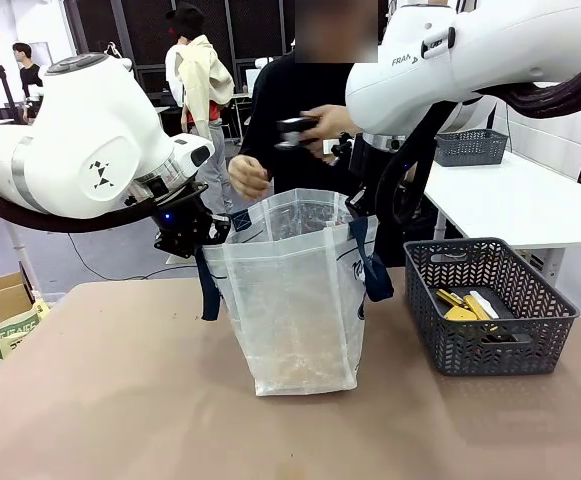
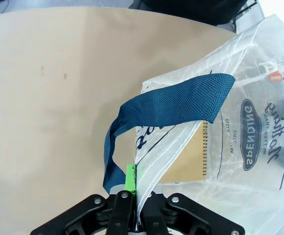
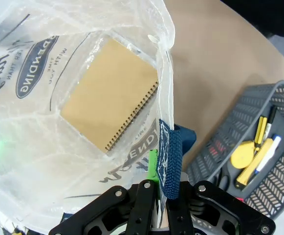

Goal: Transfer purchased items from the store into the shopping bag.
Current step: Move the Reusable shopping bag to the right side of the table.

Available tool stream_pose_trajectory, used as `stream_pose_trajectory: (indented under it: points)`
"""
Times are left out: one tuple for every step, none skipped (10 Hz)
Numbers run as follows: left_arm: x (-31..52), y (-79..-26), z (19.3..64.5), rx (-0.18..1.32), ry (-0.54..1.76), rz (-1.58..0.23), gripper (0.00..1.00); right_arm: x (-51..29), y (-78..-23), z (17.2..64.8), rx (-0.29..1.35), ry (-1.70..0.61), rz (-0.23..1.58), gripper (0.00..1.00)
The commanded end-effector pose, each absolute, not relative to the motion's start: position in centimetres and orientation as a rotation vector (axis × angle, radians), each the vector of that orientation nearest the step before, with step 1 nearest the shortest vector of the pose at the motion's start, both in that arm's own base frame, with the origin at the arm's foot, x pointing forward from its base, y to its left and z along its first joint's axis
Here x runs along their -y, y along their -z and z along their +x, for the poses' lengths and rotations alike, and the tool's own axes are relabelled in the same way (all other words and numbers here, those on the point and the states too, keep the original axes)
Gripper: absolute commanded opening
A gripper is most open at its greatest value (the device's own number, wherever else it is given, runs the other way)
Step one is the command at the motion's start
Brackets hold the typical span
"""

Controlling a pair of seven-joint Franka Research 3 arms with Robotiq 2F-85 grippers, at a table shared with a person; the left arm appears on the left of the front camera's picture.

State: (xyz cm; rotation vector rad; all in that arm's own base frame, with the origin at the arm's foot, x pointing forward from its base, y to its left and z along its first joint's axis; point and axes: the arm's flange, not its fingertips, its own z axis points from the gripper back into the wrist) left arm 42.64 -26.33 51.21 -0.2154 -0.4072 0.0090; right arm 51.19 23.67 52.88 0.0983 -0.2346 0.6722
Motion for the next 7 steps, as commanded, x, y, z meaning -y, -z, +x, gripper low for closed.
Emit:
stream_pose_trajectory:
  points:
    - [26.19, -51.27, 42.62, 0.413, -0.007, -0.207, 0.0, -23.6, -52.96, 51.2, 0.23, -0.668, 0.098, 0.0]
    - [26.19, -51.27, 42.62, 0.413, -0.007, -0.207, 0.0, -23.6, -52.96, 51.2, 0.23, -0.668, 0.098, 0.0]
    - [26.19, -51.27, 42.62, 0.413, -0.007, -0.207, 0.0, -23.6, -52.96, 51.2, 0.23, -0.668, 0.098, 0.0]
    - [26.19, -51.27, 42.62, 0.413, -0.007, -0.207, 0.0, -23.6, -52.96, 51.2, 0.23, -0.668, 0.098, 0.0]
    - [26.19, -51.27, 42.62, 0.413, -0.007, -0.207, 0.0, -23.6, -52.96, 51.2, 0.23, -0.668, 0.098, 0.0]
    - [26.19, -51.27, 42.62, 0.413, -0.007, -0.207, 0.0, -23.6, -52.96, 51.2, 0.23, -0.668, 0.098, 0.0]
    - [26.19, -51.27, 42.62, 0.413, -0.007, -0.207, 0.0, -23.6, -52.96, 51.2, 0.23, -0.668, 0.098, 0.0]
